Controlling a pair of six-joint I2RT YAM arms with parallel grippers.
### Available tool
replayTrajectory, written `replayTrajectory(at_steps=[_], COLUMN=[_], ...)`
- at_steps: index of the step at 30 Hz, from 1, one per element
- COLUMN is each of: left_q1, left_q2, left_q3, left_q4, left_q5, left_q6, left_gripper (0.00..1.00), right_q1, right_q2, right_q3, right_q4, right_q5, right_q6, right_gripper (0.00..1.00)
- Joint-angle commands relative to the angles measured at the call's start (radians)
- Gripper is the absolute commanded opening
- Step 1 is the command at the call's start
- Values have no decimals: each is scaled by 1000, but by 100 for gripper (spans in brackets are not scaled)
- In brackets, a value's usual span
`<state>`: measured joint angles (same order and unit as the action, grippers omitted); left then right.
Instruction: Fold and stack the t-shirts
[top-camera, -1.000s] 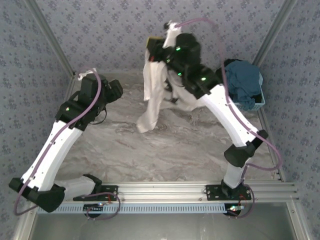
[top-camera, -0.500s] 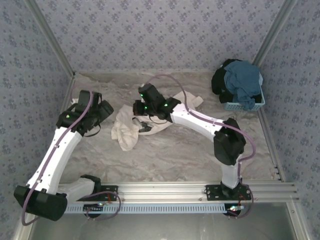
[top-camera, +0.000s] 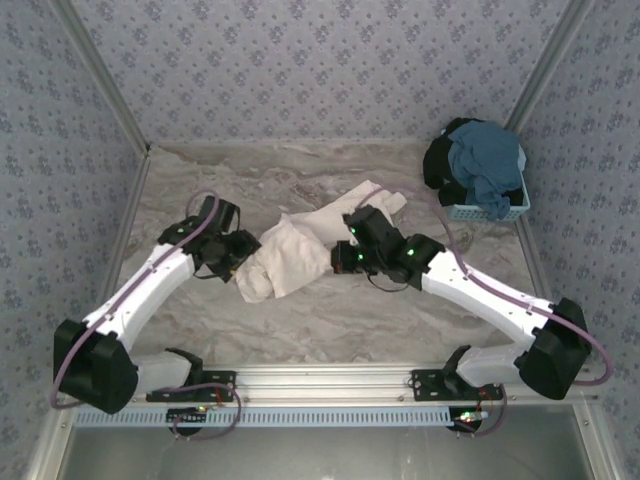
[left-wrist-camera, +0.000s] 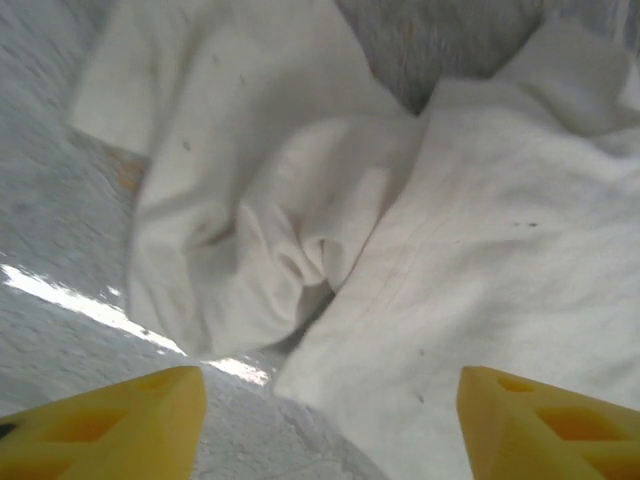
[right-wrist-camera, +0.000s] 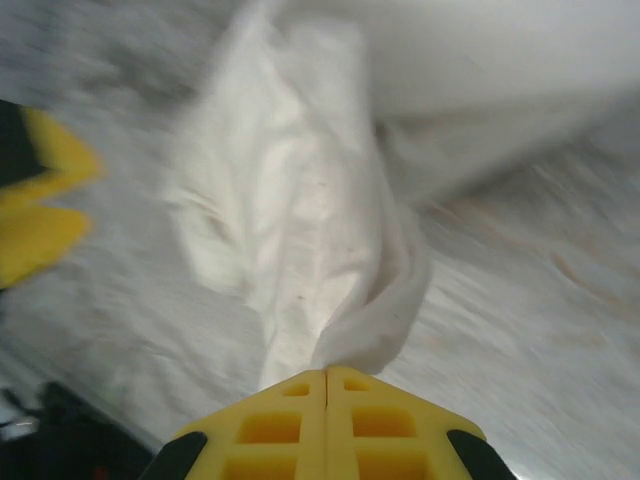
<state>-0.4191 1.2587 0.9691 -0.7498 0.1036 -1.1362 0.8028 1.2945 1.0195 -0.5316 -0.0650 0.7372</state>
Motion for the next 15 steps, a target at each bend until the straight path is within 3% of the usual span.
replayTrajectory(at_steps=[1, 7, 12, 15], left_q1=[-41, -162, -300, -361], left_q2=[37, 117, 237, 303], left_q3=[-15, -13, -2, 10], left_q4=[46, 17, -10, -24], left_q5=[67, 170, 169, 125], left_q6=[-29, 53, 144, 127], left_gripper=[62, 57, 54, 54], right_q1=[-73, -124, -129, -135], right_q2=[3, 45, 93, 83], right_q3=[-83, -125, -113, -100], right_q4=[-178, -249, -304, -356], right_q5=[20, -48, -80, -55], right_q6=[105, 110, 110, 119], right_gripper=[0, 0, 0, 18])
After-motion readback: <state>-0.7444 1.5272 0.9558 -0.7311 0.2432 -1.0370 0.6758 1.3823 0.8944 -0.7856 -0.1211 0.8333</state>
